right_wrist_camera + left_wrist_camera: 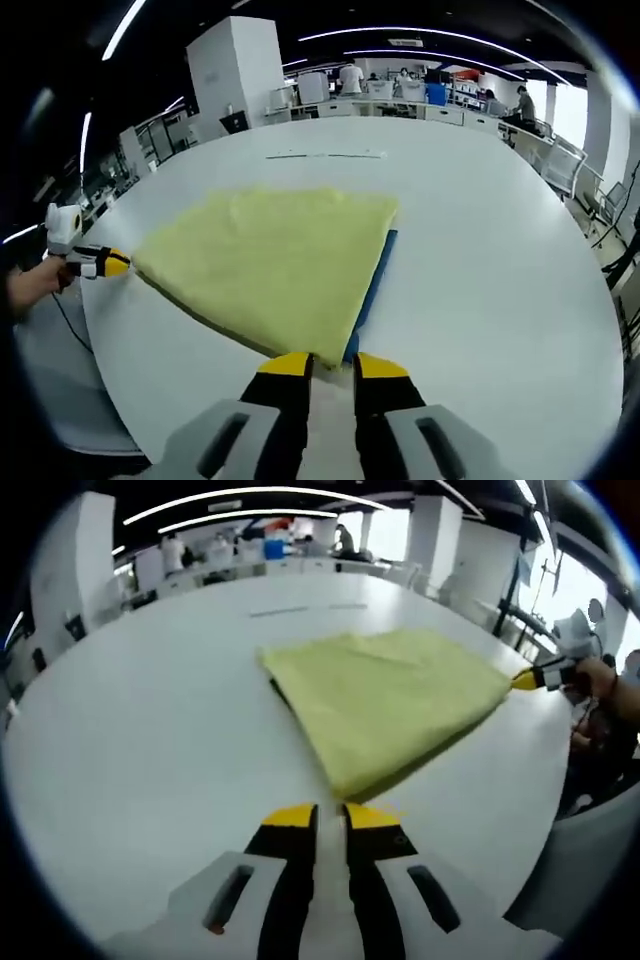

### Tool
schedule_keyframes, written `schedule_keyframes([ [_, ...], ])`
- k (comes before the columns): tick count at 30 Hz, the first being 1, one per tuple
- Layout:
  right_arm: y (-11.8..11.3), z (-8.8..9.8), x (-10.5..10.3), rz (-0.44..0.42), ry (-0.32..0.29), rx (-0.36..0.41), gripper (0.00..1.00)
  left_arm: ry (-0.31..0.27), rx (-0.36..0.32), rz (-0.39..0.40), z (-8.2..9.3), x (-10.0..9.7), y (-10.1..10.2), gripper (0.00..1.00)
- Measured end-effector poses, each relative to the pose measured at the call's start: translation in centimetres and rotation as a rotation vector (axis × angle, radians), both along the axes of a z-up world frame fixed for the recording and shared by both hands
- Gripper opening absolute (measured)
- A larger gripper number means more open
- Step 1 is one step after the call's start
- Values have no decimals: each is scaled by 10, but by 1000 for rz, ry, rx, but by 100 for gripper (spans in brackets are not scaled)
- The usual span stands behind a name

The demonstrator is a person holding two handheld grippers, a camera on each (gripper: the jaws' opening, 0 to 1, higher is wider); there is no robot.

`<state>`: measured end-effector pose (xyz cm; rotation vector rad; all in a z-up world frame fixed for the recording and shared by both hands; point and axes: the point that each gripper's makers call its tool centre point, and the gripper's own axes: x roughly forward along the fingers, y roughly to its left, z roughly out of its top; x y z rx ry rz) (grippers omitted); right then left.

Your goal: Fold the garment on the visible template until the final outline fits inside the template.

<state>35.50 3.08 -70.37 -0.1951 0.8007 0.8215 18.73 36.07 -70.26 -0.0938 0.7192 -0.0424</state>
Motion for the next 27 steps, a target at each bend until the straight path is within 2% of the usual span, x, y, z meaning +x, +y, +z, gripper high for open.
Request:
schedule_keyframes([
  [6,8,23,0,20,-38,21,37,-17,-10,2,19,1,-1,35],
  [19,21,68,-10,71,-45,99,73,-95,-48,-31,65,-1,-19,62],
  [24,19,78,-16,95,-57,91,82,-112,-60,-35,73,0,-24,72],
  [27,17,82,-19,104,-59,90,87,-106,-110,-32,74,-1,-31,76],
])
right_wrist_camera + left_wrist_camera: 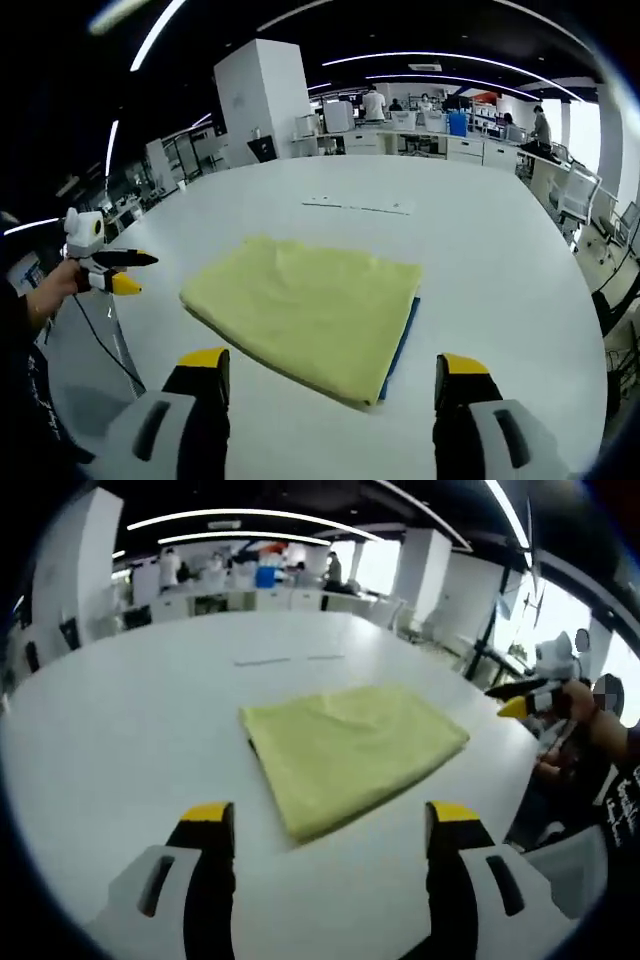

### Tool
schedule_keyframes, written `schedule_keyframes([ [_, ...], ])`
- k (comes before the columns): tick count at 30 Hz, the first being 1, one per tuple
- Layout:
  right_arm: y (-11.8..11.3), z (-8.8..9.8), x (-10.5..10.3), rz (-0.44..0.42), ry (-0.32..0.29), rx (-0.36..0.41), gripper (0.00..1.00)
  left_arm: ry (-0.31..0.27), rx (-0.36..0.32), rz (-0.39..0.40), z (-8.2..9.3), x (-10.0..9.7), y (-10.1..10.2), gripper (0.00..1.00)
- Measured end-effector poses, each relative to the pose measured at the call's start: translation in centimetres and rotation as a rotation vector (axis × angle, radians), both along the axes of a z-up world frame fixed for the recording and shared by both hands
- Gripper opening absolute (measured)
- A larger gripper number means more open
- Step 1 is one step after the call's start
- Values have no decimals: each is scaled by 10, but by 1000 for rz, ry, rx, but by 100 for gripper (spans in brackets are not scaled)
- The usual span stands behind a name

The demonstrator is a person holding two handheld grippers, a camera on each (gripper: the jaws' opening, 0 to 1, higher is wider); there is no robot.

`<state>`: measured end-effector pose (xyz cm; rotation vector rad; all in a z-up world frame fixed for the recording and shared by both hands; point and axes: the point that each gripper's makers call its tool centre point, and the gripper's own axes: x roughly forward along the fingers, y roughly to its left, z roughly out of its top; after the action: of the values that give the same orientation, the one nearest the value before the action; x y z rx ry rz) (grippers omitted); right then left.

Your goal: Fold the garment on the visible template until the final outline fits inside the template.

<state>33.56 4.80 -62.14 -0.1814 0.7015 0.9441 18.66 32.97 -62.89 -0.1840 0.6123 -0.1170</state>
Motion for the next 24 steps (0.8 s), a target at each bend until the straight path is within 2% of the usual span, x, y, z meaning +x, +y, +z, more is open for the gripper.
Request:
schedule_keyframes([
  [5,-1,7,-9,12,-3,17,94,2,38,-7,1,-4,-3,85],
  [9,-1,11,-15,13,-7,28,99,-1,28,-5,4,-9,-5,90],
  [17,0,8,-31,37,-27,12,99,-11,28,-3,2,-16,-6,99],
  [24,-2,6,-33,19,-48,8,99,-22,31,12,3,-22,-7,99],
])
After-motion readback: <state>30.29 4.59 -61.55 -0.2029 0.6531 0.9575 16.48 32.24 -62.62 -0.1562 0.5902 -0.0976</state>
